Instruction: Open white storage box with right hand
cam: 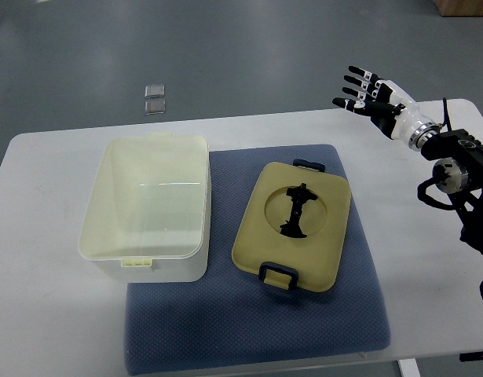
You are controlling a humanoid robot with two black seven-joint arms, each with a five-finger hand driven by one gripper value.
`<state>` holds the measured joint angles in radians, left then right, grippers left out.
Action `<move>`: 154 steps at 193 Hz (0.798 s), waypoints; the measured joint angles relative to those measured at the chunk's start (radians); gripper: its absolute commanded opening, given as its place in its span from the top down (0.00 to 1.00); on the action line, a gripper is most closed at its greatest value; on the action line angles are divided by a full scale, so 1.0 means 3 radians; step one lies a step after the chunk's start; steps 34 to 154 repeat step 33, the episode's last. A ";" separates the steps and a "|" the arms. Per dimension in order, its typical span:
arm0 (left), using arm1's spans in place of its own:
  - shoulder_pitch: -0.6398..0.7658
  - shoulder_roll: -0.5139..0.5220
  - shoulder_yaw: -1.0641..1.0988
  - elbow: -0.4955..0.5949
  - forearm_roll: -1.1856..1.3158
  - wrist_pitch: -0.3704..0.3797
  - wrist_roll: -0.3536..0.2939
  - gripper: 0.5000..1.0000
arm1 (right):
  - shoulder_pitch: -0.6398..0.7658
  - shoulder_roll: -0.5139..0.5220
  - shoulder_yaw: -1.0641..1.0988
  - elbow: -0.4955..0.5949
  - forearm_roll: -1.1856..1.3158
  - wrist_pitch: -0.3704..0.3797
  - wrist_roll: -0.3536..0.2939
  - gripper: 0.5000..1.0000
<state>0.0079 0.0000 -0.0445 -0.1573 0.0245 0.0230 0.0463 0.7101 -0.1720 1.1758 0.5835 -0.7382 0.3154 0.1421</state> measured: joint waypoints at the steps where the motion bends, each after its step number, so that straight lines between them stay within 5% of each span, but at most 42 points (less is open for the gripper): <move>1: 0.0000 0.0000 0.0000 0.0000 0.0000 0.0000 0.0000 0.00 | -0.0005 0.0006 0.0009 -0.0001 0.0000 0.0000 0.0000 0.14; 154: -0.0002 0.0000 0.0000 0.0001 0.0000 0.0000 -0.0002 0.00 | -0.0078 0.0150 0.0112 -0.0059 0.0007 0.0023 0.0003 0.14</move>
